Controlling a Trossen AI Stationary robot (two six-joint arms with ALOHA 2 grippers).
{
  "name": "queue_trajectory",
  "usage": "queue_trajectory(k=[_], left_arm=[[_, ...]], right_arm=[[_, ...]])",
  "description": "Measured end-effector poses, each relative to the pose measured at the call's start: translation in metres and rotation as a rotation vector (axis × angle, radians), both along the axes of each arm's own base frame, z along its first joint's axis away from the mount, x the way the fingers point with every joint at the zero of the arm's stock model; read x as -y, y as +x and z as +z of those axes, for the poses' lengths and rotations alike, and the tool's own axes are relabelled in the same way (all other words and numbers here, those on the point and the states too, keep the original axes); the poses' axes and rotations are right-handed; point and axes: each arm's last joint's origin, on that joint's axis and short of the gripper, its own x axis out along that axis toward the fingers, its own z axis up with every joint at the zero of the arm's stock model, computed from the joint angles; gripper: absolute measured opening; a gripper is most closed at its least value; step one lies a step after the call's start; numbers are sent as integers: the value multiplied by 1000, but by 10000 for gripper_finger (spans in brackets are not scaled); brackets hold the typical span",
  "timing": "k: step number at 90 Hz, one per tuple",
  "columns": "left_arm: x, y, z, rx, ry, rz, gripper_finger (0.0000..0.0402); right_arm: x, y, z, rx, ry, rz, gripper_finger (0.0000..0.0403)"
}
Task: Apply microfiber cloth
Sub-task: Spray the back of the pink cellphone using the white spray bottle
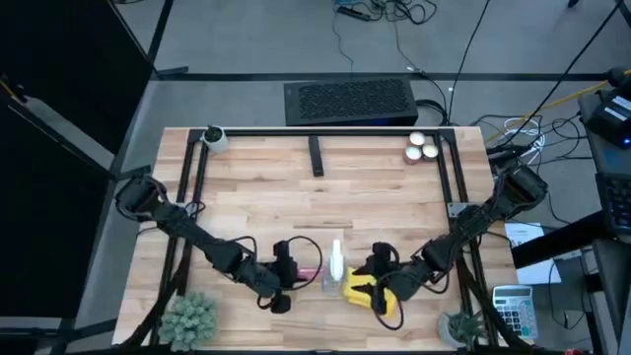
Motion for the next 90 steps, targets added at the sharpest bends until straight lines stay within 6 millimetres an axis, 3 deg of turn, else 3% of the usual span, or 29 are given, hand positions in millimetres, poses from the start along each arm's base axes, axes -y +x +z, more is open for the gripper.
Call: queue_trajectory(k=[28,50,76,90], left_arm=[[2,-2,1,2,2,-3,9],[-1,-4,17,45,-16,-5,9],[-6,-2,19,52,26,-9,9],[-6,-2,19,51,27,-6,9]], right_arm=[[-1,1,1,12,15,1,257],[0,2,1,17,15,-4,265],[1,3,1,1,93,-18,267],[-1,2,1,-5,129,-25,295]])
